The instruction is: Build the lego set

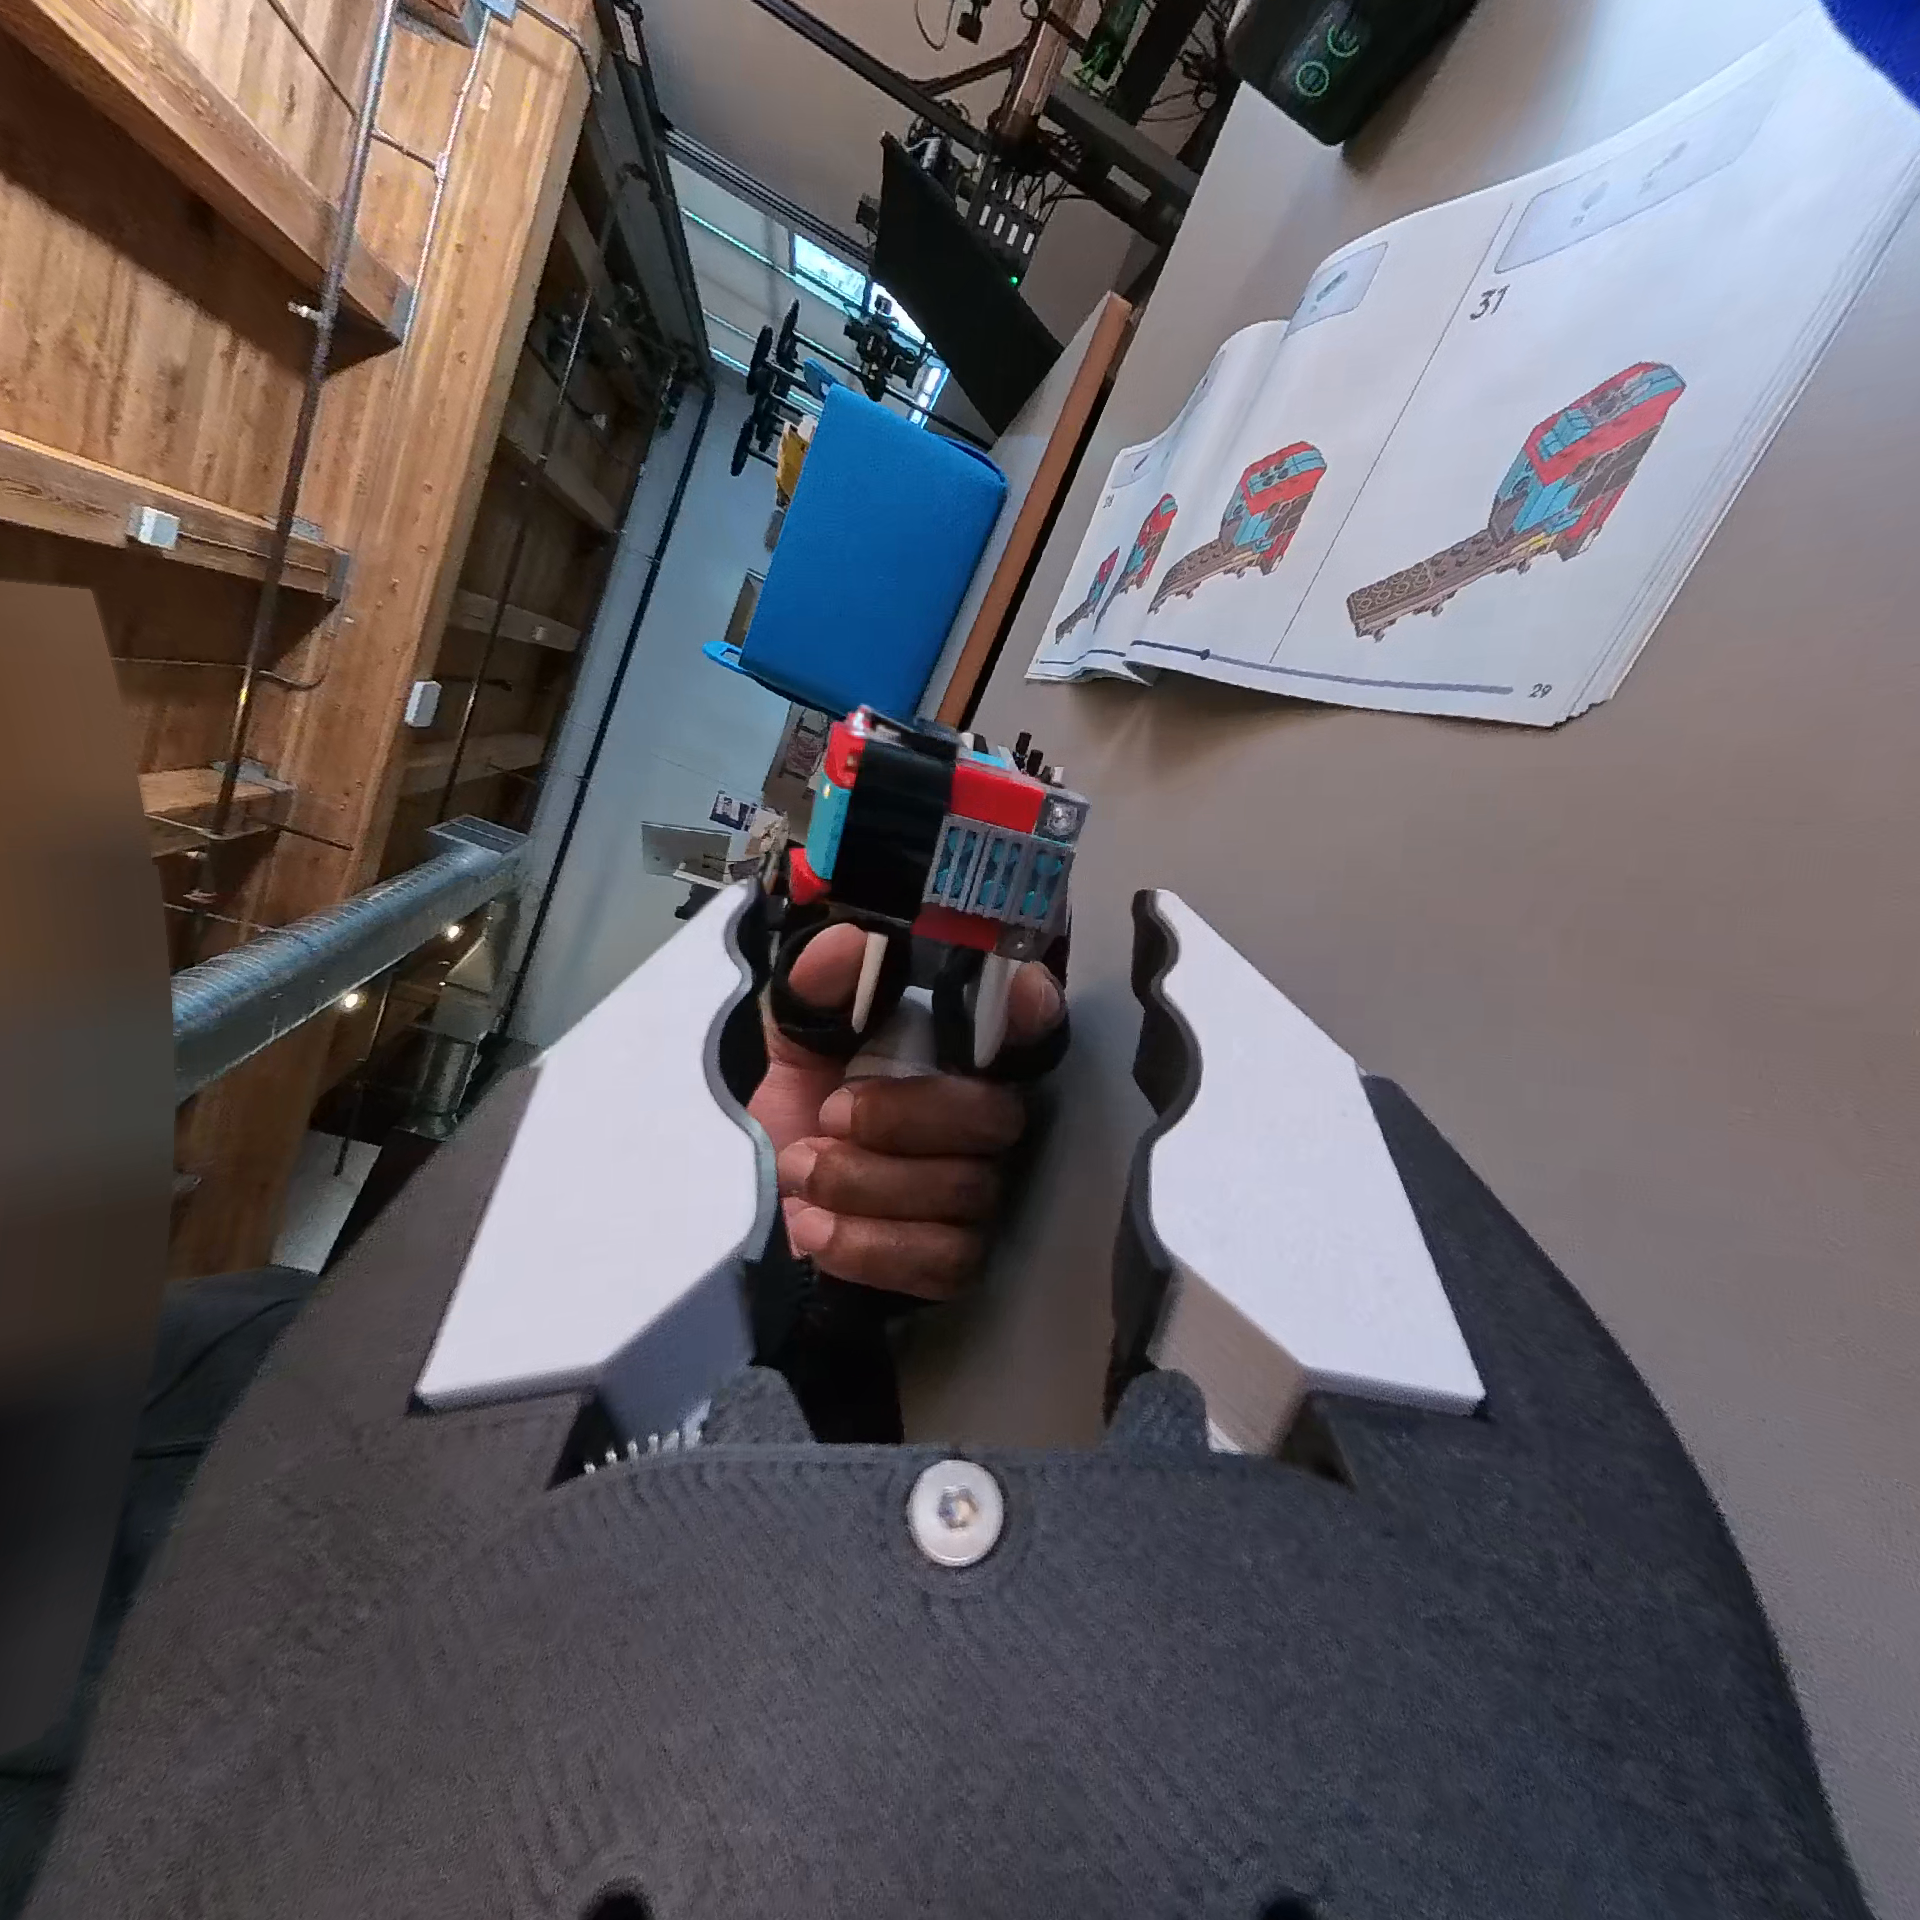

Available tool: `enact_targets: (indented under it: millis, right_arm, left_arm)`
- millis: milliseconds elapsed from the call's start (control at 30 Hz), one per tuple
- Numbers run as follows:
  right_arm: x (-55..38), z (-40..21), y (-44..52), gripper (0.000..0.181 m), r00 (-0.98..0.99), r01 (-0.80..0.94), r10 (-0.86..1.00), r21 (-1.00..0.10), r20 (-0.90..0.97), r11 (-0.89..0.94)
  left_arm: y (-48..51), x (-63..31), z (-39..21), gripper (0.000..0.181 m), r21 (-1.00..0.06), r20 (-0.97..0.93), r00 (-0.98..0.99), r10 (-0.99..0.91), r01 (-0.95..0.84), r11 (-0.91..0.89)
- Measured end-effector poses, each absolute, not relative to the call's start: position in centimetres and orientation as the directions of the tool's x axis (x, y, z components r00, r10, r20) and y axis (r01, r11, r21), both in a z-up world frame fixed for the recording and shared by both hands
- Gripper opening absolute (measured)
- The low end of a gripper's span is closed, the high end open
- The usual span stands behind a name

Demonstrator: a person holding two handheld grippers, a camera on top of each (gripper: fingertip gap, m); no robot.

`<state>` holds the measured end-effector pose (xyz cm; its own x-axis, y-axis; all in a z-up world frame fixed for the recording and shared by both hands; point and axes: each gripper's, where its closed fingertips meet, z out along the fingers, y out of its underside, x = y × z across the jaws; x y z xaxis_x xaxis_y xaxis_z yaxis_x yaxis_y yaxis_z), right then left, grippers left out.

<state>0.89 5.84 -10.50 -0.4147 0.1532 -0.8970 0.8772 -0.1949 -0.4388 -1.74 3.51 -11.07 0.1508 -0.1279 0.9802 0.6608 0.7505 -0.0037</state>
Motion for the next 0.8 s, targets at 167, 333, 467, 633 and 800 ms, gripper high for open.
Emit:
enact_targets:
  millis: [167, 333, 467, 633, 800]
  right_arm:
    - [0.73, -10.41, 5.85, 0.064, -0.411, 0.878, 0.143, -0.433, -0.901, -0.205]
    - [0.64, -10.3, 5.95, 0.06, -0.427, 0.869, 0.157, -0.452, -0.891, -0.2]
    - [0.68, -10.15, 5.89, 0.055, -0.438, 0.865, 0.156, -0.462, -0.885, -0.195]
    - [0.8, -9.96, 5.9, 0.051, -0.442, 0.866, 0.145, -0.463, -0.885, -0.19]
    - [0.85, -9.88, 5.89, 0.05, -0.437, 0.867, 0.142, -0.458, -0.888, -0.197]
  left_arm:
    - [3.61, -1.71, -11.01, 0.015, -0.008, 0.98, 0.155, -0.127, 0.665, 0.747]
    - [3.74, -1.65, -11.0, 0.015, -0.016, 0.98, 0.158, -0.121, 0.669, 0.743]
    - [3.8, -1.61, -10.98, 0.015, -0.023, 0.98, 0.161, -0.115, 0.671, 0.741]
    - [3.81, -1.59, -10.96, 0.015, -0.028, 0.98, 0.164, -0.112, 0.673, 0.739]
    - [3.81, -1.57, -10.88, 0.015, -0.033, 0.979, 0.17, -0.112, 0.673, 0.739]
